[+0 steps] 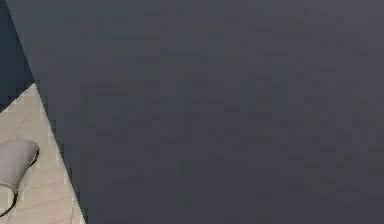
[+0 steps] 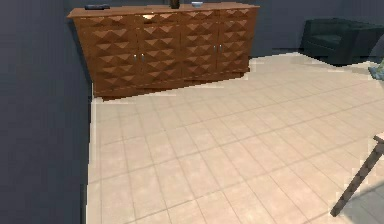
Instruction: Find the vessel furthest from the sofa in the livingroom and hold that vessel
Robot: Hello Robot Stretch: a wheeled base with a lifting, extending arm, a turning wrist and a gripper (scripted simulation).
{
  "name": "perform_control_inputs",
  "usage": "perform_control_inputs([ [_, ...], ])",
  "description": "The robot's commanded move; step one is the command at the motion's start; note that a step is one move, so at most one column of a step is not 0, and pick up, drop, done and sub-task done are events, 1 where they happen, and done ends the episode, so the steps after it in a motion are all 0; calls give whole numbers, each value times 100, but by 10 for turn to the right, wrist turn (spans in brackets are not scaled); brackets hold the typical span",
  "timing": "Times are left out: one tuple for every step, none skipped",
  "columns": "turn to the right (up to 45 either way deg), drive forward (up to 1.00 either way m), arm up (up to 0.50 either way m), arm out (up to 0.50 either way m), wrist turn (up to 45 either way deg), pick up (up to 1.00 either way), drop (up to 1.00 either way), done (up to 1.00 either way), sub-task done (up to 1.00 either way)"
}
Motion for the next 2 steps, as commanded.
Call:
perform_control_inputs([
  [450, 0, 0, 0, 0, 0, 0, 0, 0],
  [450, 0, 0, 0, 0, 0, 0, 0, 0],
])
